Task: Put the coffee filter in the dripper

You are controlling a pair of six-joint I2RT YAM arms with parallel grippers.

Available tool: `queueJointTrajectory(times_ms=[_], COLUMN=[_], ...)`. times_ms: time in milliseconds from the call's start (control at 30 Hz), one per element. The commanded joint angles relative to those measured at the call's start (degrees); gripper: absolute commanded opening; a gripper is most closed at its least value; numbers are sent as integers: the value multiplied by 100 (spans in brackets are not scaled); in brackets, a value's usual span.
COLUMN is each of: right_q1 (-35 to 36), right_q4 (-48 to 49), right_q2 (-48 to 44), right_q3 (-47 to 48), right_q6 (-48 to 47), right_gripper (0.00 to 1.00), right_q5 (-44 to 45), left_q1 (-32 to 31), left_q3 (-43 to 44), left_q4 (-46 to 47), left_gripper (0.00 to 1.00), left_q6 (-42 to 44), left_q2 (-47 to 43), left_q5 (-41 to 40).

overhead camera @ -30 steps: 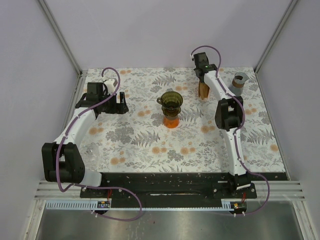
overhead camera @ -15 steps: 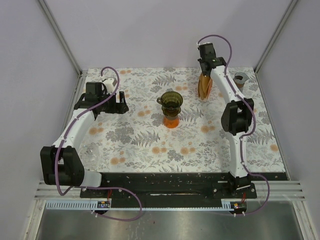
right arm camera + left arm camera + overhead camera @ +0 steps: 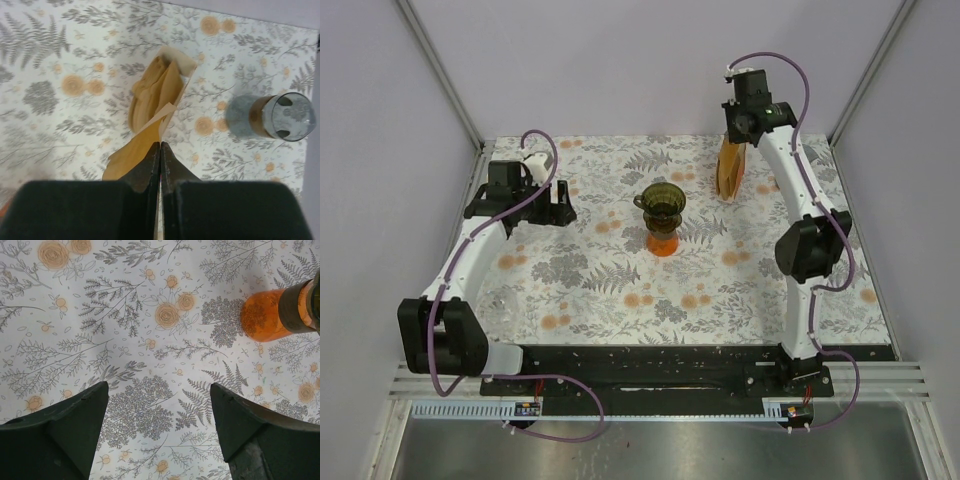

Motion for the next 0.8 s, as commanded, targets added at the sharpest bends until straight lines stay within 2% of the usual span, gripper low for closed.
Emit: queueJointTrajectory(times_ms=[0,100,233,367,467,567,667,767], right_q1=[-22,-14,153,583,891,1111,1260,1427], right_q4=[-912,-1589,-2056,-2005,-1785,-1566,-1311,-995], right_q2=[-955,-1122,-1508,-2035,-2422,-2704,-2950,-3187], right_q3=[457,730,529,-60,-420,-815,-1202,-1633], right_q6=[651,907,1118,1268,1505,1725,1971,2164], right_gripper=[0,0,0,0,0,0,0,0], right_q5=[-1122,-1800,-2127,-2320,-2259,-2276,-2443,-2478], left_q1=[6,-142,-703,-1933,-2707,-3393,-3982,-4343], left_q3=[741,1241,2015,2604,3288,3615,3783,3801], left_q4=[-248,-600,-934,-1005,-1277,-1295,-1304,-1208], left_gripper=[85,84,86,88,89,90,99,99], left_q6=[312,409,514,743,612,594,690,682], left_q2=[-256,-370,-563,-784,-574,-362,-117,165], left_q5=[282,414,205,-428,-718,-1087,-1588,-2054])
